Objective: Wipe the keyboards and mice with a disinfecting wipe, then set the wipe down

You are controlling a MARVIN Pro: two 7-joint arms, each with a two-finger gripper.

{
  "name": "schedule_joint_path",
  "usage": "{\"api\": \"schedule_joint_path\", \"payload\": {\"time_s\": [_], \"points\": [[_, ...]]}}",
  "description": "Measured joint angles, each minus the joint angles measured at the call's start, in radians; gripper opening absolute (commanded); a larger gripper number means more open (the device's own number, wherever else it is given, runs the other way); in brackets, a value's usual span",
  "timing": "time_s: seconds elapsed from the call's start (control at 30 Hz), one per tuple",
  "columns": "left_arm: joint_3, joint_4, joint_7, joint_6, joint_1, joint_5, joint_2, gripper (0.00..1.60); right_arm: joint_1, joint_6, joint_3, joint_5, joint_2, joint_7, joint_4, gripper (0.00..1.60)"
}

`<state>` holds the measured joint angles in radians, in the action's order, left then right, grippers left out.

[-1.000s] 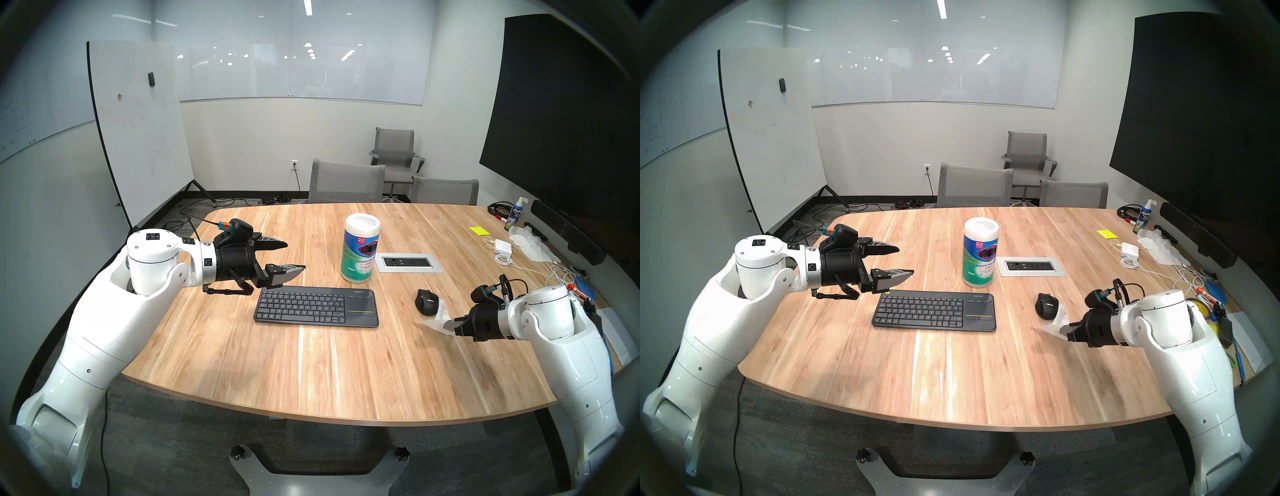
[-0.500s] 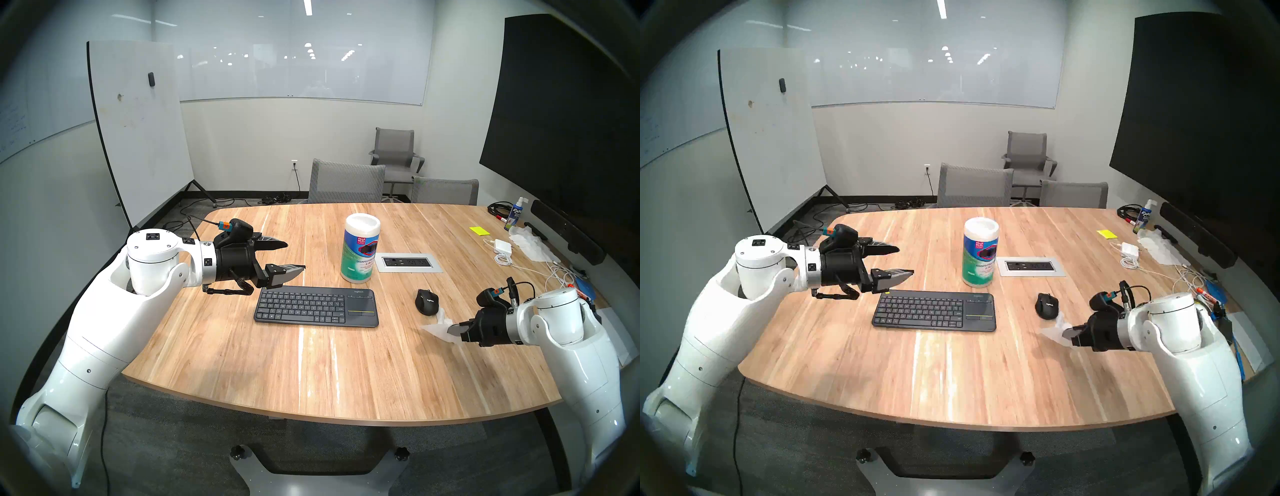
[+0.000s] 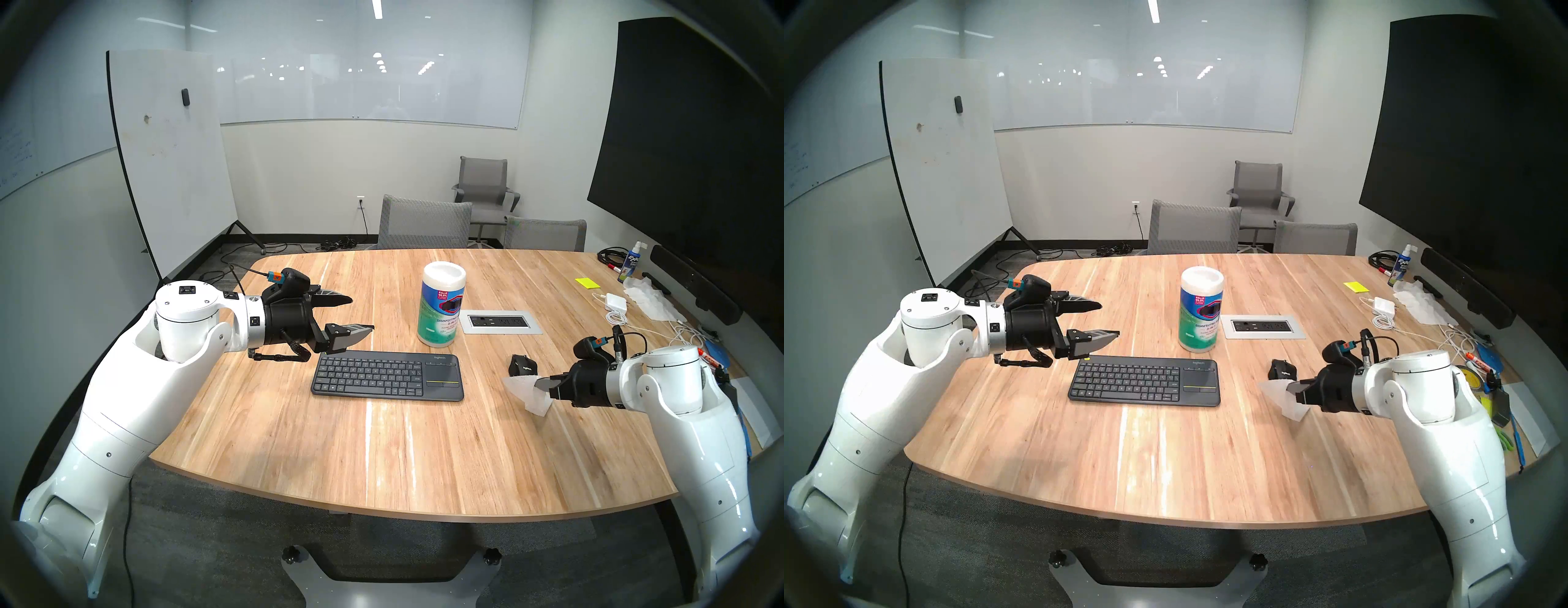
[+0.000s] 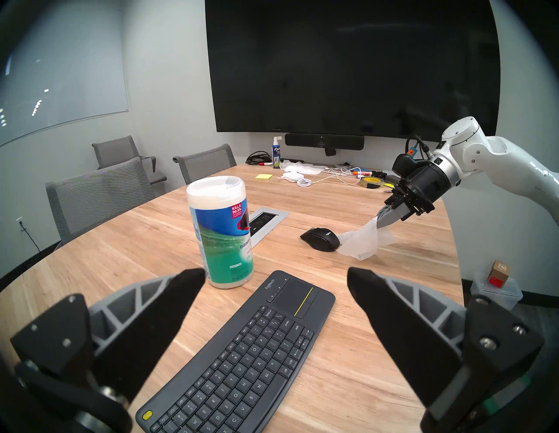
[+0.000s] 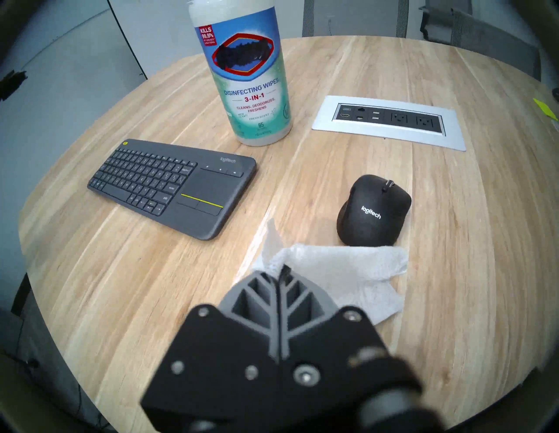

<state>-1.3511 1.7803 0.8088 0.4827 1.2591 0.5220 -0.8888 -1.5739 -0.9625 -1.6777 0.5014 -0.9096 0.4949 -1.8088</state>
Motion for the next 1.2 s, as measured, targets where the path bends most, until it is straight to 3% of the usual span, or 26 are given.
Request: {"api": "schedule_joint_path", "payload": {"time_s": [0.67,1.2], "points": [[0.0,0.0,0.0,0.0,0.0,0.0,0.0,1.6,0.179,0.043,0.099,-0.037,-0.172,-0.243,0.195,0.0],[0.0,0.0,0.001,0.0,0.0,0.0,0.0,1.6,0.317,0.112,0.097,-0.075,-0.267,-0.344,0.38,0.0]]}}
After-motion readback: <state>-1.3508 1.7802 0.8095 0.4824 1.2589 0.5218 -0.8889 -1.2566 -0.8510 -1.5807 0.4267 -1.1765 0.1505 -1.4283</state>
